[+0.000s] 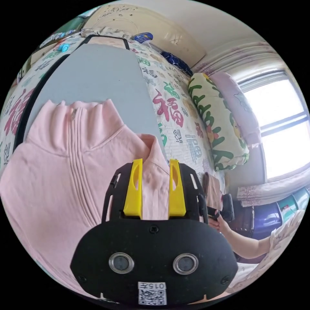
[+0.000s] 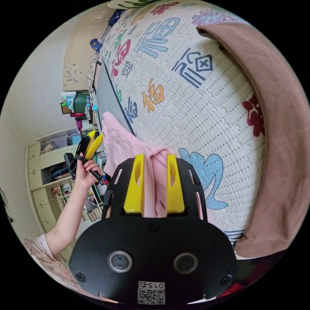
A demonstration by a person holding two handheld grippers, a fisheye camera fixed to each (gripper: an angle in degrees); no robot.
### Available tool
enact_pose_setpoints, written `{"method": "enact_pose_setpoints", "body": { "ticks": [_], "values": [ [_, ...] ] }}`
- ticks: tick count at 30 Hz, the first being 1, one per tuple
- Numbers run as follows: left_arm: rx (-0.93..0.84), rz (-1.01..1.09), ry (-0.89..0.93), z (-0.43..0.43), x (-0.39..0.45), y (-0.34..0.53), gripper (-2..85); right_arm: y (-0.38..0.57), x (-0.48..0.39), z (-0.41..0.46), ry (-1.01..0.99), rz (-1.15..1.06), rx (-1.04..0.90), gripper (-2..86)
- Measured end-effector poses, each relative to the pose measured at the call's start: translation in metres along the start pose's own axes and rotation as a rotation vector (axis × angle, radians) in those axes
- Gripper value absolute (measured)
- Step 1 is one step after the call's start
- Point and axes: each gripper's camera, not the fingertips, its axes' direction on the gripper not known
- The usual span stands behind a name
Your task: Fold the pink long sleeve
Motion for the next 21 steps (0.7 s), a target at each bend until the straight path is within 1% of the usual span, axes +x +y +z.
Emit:
{"method": "enact_pose_setpoints", "body": {
  "ticks": [2,4,5,6,8,10,11,13,15,17,19,21],
  "values": [
    [-0.060,-0.012,-0.005,0.032,0.008,-0.024,11.3,-0.023,0.005,-0.002,-0.022,0.006,-0.016,7.0],
    [-0.140,0.003,-0.018,0.062,0.021,-0.040,9.3,-0.044,0.010,-0.006,-0.095,-0.011,-0.020,4.3],
    [-0.187,0.014,-0.049,0.078,0.030,-0.049,6.8,-0.058,0.014,-0.009,-0.135,-0.006,-0.029,2.8],
    [-0.219,0.029,-0.087,0.089,0.041,-0.056,3.3,-0.072,0.016,-0.013,-0.121,-0.010,-0.026,1.8],
    [-0.221,0.075,-0.121,0.099,0.061,-0.066,2.1,-0.089,0.011,-0.023,-0.075,-0.056,0.019,1.0],
    [-0.202,0.127,-0.161,0.108,0.084,-0.079,1.6,-0.108,0.011,-0.031,-0.039,-0.068,0.076,0.5],
    [-0.196,0.151,-0.188,0.115,0.099,-0.090,1.5,-0.123,0.018,-0.033,-0.039,-0.038,0.094,0.4],
    [-0.221,0.176,-0.248,0.133,0.114,-0.104,1.6,-0.145,0.033,-0.027,-0.027,0.024,0.090,0.3],
    [-0.264,0.206,-0.318,0.160,0.125,-0.111,2.5,-0.166,0.047,-0.015,0.022,0.016,0.075,0.6],
    [-0.256,0.205,-0.301,0.163,0.127,-0.112,3.4,-0.174,0.055,-0.012,0.048,-0.039,0.062,0.9],
    [-0.253,0.188,-0.227,0.160,0.120,-0.110,5.1,-0.180,0.070,-0.014,0.045,-0.088,0.036,1.6],
    [-0.240,0.186,-0.179,0.138,0.110,-0.102,6.6,-0.177,0.091,-0.035,0.128,-0.182,0.079,2.7]
  ]
}}
